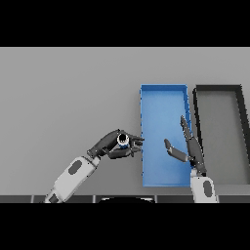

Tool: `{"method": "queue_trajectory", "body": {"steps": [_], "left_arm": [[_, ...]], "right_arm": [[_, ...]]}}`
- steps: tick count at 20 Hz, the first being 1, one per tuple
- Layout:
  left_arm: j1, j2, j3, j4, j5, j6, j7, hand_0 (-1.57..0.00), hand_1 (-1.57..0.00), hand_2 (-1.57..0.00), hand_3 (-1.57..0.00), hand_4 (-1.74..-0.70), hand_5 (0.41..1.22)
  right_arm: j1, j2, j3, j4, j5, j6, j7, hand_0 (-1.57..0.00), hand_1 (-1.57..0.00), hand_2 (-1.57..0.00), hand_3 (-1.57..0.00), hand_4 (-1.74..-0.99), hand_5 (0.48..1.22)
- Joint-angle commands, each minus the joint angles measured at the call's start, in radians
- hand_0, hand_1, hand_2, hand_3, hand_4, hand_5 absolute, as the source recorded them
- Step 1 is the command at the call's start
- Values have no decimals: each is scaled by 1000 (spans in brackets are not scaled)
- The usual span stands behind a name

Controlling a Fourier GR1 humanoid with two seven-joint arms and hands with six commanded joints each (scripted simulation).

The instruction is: Pick up the blue pipe and place it into the blue bin.

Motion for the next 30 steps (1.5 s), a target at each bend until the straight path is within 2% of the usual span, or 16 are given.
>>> {"method": "queue_trajectory", "body": {"steps": [1, 3, 6, 9, 10, 12, 14, 16, 19, 20, 23, 25, 28, 30], "left_arm": [[-2, -8, -10, -1, -6, 7, 21, -1563, -1564, -1565, -1443, -1726, 1218], [-2, -10, -23, 5, -16, 3, 27, -1566, -1566, -1567, -1441, -1727, 1219], [2, -6, -26, 3, -7, -5, 24, -1568, -1569, -1569, -1443, -1729, 1219], [9, 2, -31, -2, -14, 0, 23, -1570, -1570, -1570, -1443, -1730, 1220], [-5, 2, -21, 8, -8, 1, 25, -1570, -1570, -1570, -1443, -1731, 1220], [-5, 6, -25, 17, -13, -2, 26, -1570, -1570, -1570, -1439, -1731, 1220], [-6, 3, -30, 12, -13, 2, 29, -1571, -1571, -1571, -1438, -1731, 1221], [-6, 14, -23, -2, 2, 0, 28, -1571, -1571, -1571, -1440, -1731, 1221], [-3, 14, -35, 6, -12, 3, 31, -1571, -1571, -1571, -1440, -1730, 1221], [-5, 15, -31, -1, -4, 4, 31, -1571, -1571, -1571, -1440, -1731, 1221], [-2, 19, -36, 3, -4, 1, 28, -1571, -1571, -1571, -1439, -1731, 1221], [-8, 23, -31, 6, -4, 7, 33, -1571, -1571, -1571, -1439, -1732, 1221], [-11, 16, -38, 12, -15, 18, 36, -1571, -1571, -1571, -1436, -1732, 1221], [-14, 12, -44, 25, -16, 12, 31, -1571, -1571, -1571, -1436, -1732, 1221]], "right_arm": [[-5, -6, -2, -7, -2, 2, 6, 1, 1, 1, 1, -1195, 635], [-3, -1, -8, -5, -4, -7, 23, 1, 1, 1, 1, -1186, 629], [22, 10, -4, -19, -4, -15, 19, 1, 1, 1, 1, -1174, 629], [42, 23, 4, -36, 3, -24, 5, 1, 1, 1, 1, -1192, 628], [36, 26, 8, -36, 7, -27, 21, 1, 1, 1, 1, -1209, 623], [57, 21, 3, -38, -4, -17, -4, 1, 1, 1, 1, -1197, 618], [51, 13, 6, -82, -47, 18, -17, 1, 1, 1, 1, -1195, 610], [26, -21, -5, -139, -173, 107, 33, 1, 1, 1, 1, -1199, 593], [-19, -112, 0, -236, -305, 211, 137, 1, 1, 1, 1, -1232, 550], [-39, -139, 13, -257, -326, 240, 179, 1, 1, 1, 1, -1250, 532], [-104, -184, 70, -329, -357, 290, 256, 1, 1, 1, 1, -1286, 520], [-181, -190, 110, -339, -385, 314, 312, 1, 1, 1, 1, -1305, 522], [-250, -216, 148, -376, -417, 339, 377, 1, 1, 1, 1, -1295, 522], [-332, -223, 170, -360, -446, 359, 425, 1, 1, 1, 1, -1300, 529]]}}
